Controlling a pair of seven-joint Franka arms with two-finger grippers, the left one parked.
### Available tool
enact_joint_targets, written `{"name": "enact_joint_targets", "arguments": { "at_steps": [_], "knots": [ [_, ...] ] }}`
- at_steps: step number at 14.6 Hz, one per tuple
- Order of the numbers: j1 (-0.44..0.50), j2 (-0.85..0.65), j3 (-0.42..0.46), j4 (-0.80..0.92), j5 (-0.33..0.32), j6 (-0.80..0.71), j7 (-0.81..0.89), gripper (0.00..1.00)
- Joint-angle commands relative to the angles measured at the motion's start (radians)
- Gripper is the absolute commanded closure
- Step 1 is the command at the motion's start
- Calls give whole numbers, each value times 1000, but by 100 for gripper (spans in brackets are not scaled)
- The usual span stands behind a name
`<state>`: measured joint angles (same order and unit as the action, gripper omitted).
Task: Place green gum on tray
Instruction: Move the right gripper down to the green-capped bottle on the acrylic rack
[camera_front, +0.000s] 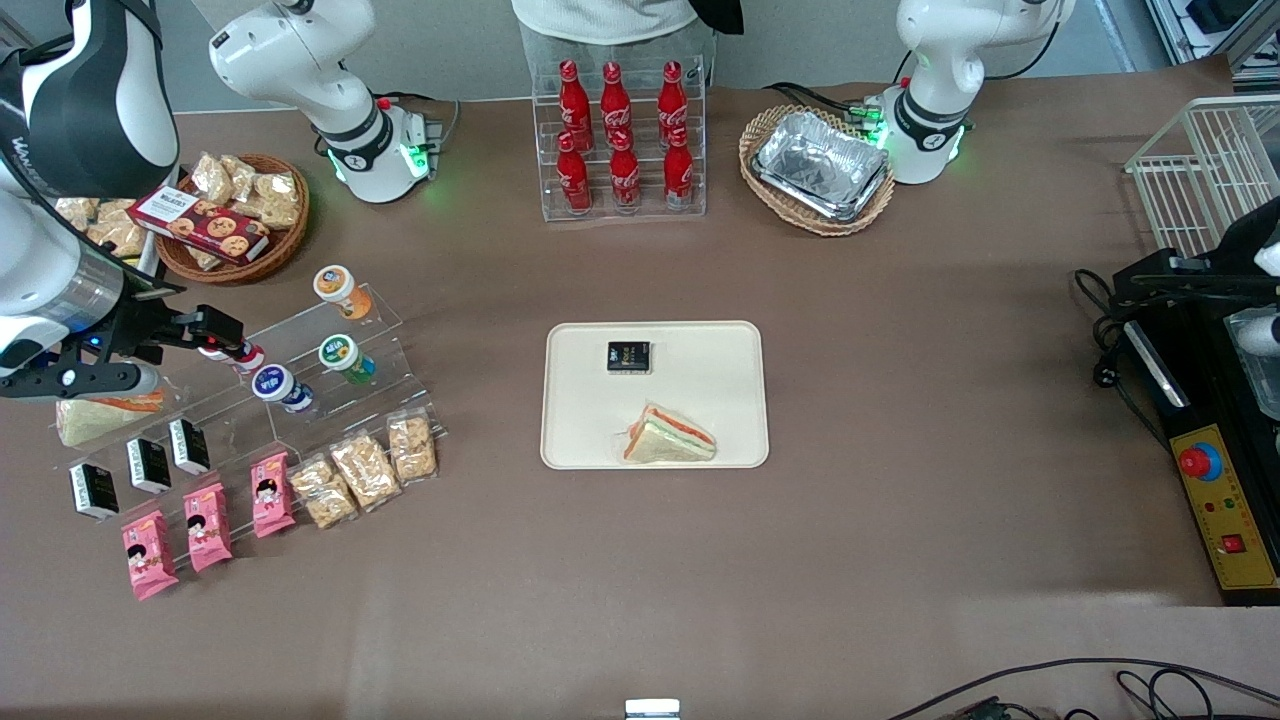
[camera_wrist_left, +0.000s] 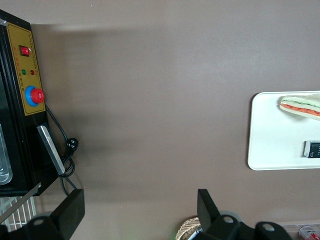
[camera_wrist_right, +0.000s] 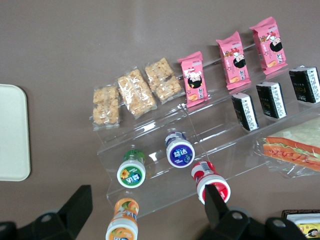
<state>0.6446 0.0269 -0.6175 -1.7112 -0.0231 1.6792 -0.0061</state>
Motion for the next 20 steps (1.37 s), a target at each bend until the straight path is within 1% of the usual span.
{"name": "enact_joint_targets", "arguments": {
  "at_steps": [1, 3, 4, 5, 9, 11, 14, 16, 17, 19, 20],
  "knots": [
    [10, 1, 5, 18, -5, -13, 5, 0],
    [10, 2, 5, 18, 2, -10, 3, 0],
    [6, 1, 5, 12, 20, -7, 2, 0],
    [9, 1, 2, 9, 52, -7, 0, 0],
    [13, -33, 5, -11, 58, -19, -5, 0],
    [46, -76, 5, -54, 57, -16, 5, 0],
    [49, -131, 15, -103, 54, -18, 8, 0],
    [46, -182, 44, -166, 42, -9, 38, 0],
    [46, -221, 59, -215, 22, 5, 70, 0],
    [46, -294, 91, -295, -52, 43, 98, 0],
    [38, -312, 90, -321, -55, 56, 98, 0]
  ]
}}
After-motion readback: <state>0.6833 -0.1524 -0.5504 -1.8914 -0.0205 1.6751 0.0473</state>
